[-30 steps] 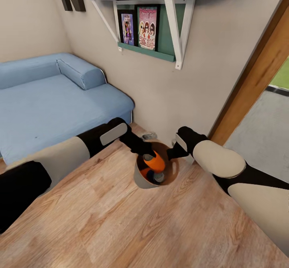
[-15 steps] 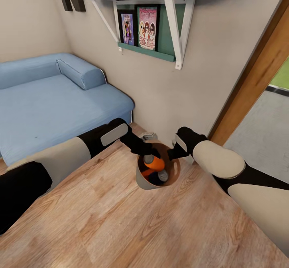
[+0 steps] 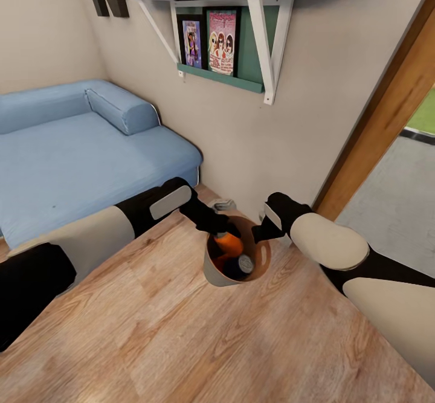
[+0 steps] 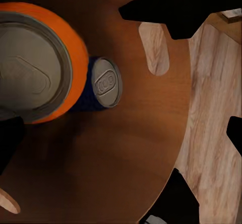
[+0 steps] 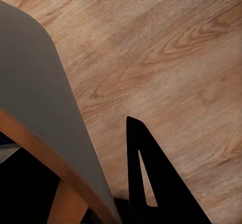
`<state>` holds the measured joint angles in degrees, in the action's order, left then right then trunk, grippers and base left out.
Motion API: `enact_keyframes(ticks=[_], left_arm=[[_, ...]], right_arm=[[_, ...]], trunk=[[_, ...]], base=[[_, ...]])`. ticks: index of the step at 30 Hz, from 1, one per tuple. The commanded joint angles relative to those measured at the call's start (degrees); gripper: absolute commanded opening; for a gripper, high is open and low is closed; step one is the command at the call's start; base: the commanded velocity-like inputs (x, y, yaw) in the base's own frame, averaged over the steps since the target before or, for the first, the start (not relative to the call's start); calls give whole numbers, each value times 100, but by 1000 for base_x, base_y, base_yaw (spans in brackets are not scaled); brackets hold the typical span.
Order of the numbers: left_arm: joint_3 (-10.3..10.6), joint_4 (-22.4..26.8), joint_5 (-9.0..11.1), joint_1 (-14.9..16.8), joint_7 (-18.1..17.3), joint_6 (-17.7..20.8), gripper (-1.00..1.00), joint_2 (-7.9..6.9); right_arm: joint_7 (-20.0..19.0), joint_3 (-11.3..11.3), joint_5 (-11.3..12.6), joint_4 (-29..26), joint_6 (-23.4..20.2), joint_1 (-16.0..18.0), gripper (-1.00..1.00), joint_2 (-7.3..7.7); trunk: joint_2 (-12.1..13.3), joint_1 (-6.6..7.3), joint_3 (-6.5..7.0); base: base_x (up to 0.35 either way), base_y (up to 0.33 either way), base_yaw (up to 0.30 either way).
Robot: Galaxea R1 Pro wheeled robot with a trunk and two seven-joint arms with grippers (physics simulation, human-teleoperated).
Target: Put the three can of soda from the living room inside the tash can in the kitchen.
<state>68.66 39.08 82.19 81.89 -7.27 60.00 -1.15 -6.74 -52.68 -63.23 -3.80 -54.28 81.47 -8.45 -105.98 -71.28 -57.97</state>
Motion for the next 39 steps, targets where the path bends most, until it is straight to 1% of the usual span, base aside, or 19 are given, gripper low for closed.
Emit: enact_keyframes(ticks=[1, 4, 8, 9, 10, 11, 15, 17, 18, 19, 21, 23, 27, 30, 31, 34, 35, 37, 39], left_arm=[[7, 6, -79, -2, 4, 0, 100, -5], [7, 120, -80, -13, -10, 0, 100, -32], [2, 638, -80, -50, 5, 0, 100, -277], [0, 1002, -79, -63, 19, 0, 100, -538], [-2, 1116, -76, -66, 23, 0, 100, -637], [-7, 1327, -69, -70, 28, 0, 100, -845], [-20, 1818, -49, -79, 26, 0, 100, -1298], [-25, 2246, -30, -83, 16, 0, 100, -1664], [-27, 2342, -26, -84, 16, 0, 100, -1742], [-108, 2583, -19, -86, 15, -4, 100, -1951], [-238, 2695, -16, -108, 9, -41, 100, -2086], [-646, 2836, -21, -319, -19, -101, 100, -2286], [-1429, 2861, -141, -794, -2, -165, 100, -2401], [-1737, 2818, -689, -1239, 6, -345, 100, -2427], [-1865, 2673, -1047, -1514, 1, -655, 100, -2430], [-1969, 2293, -1302, -1723, -2, -1049, 100, -2432], [-1999, 1842, -1414, -1799, -15, -1357, 100, -2429], [-2006, 1514, -1498, -1829, -27, -1624, 100, -2428], [-1998, 807, -1733, -1923, -48, -2241, 100, -2414]], right_arm=[[-29, -104, 118, 0, -4, 1, -100, 1], [-29, -103, 118, -4, -4, 1, -100, 3], [-29, -97, 118, -12, -4, 1, -100, 8], [-29, -98, 118, -17, -4, 1, -100, 11], [-29, -99, 118, -18, -4, 1, -100, 13], [-29, -102, 118, -21, -4, 1, -100, 15], [-29, -104, 118, -23, -4, 1, -100, 18], [-29, -108, 118, -24, -4, 1, -100, 19], [-29, -109, 118, -24, -4, 1, -100, 19], [-29, -110, 118, -26, -4, 1, -100, 19], [-29, -114, 118, -29, -4, 1, -100, 22], [-29, -117, 118, -31, -4, 1, -100, 25], [-29, -119, 118, -33, -4, 1, -100, 27], [-29, -120, 118, -33, -4, -7, -100, 28], [-29, -120, 118, -33, -4, -34, -100, 28], [-28, -130, 118, -44, -4, -70, -100, 28], [-14, -134, 118, -48, -8, -87, -100, 28], [-7, -135, 118, -49, -10, -97, -100, 28], [3, -135, 118, -53, -17, -152, -100, 31]], trunk=[[0, 0, 1], [0, 0, 1], [0, 0, 1], [0, 0, 1], [0, 0, 1], [0, 0, 1], [0, 0, 1], [0, 0, 1], [0, 0, 1], [0, 0, 1], [0, 0, 1], [0, 0, 1], [0, 0, 1], [0, 0, 1], [0, 0, 1], [0, 0, 1], [0, 0, 1], [0, 0, 1], [0, 0, 1]], base=[[0, 0, 0], [0, 0, 0], [0, 0, 0], [0, 0, 0], [0, 0, 0], [0, 0, 0], [0, 0, 0], [0, 0, 0], [0, 0, 0], [0, 0, 0], [0, 0, 0], [0, 0, 0], [0, 0, 0], [0, 0, 0], [0, 0, 0], [0, 0, 0], [0, 0, 0], [0, 0, 0], [0, 0, 0]])
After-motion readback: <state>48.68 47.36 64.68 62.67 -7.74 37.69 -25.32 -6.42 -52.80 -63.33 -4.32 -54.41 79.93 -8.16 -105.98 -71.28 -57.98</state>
